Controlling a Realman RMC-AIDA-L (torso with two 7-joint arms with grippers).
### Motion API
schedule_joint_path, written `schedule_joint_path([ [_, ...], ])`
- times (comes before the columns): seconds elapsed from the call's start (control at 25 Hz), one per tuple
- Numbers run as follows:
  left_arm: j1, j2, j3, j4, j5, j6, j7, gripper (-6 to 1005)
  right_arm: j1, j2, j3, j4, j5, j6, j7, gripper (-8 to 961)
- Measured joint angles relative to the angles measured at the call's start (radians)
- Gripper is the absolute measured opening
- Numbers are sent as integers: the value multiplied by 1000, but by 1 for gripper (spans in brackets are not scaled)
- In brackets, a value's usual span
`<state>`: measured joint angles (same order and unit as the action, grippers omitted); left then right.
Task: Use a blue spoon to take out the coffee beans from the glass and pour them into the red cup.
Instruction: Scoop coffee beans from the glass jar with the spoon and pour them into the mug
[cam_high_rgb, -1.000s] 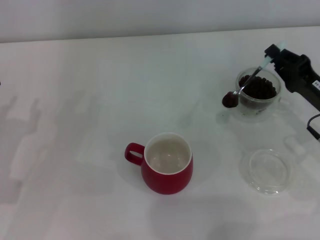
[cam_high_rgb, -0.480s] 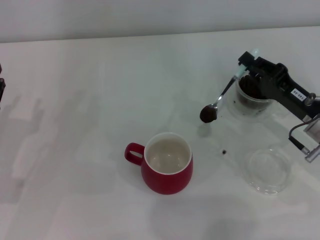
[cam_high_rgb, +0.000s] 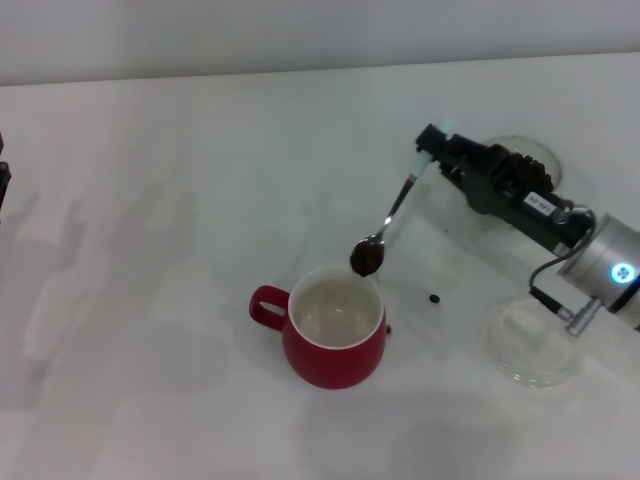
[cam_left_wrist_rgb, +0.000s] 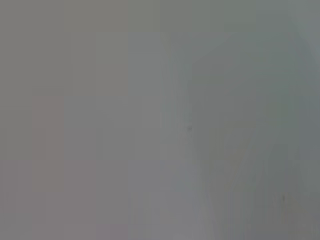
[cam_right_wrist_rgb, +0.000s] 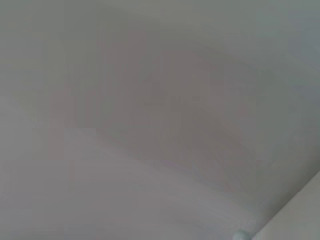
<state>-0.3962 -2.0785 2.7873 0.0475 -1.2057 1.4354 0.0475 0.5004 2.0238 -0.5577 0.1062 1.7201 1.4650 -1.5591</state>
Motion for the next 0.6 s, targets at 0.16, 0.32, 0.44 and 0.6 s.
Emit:
schedule_joint_path([
  [0.16, 3, 0, 0, 0, -1, 0, 0, 561, 25, 5, 1, 19, -26, -19, -11, 146],
  [0.32, 4, 1, 0, 0, -1, 0, 0, 561, 46, 5, 4, 57, -38, -37, -43, 147],
  [0.44, 5, 2, 0, 0, -1, 0, 0, 561, 54, 5, 1, 71, -43, -44, -69, 147],
  [0.6, 6, 3, 0, 0, 0, -1, 0, 561, 56, 5, 7, 66, -76, -41, -103, 147],
])
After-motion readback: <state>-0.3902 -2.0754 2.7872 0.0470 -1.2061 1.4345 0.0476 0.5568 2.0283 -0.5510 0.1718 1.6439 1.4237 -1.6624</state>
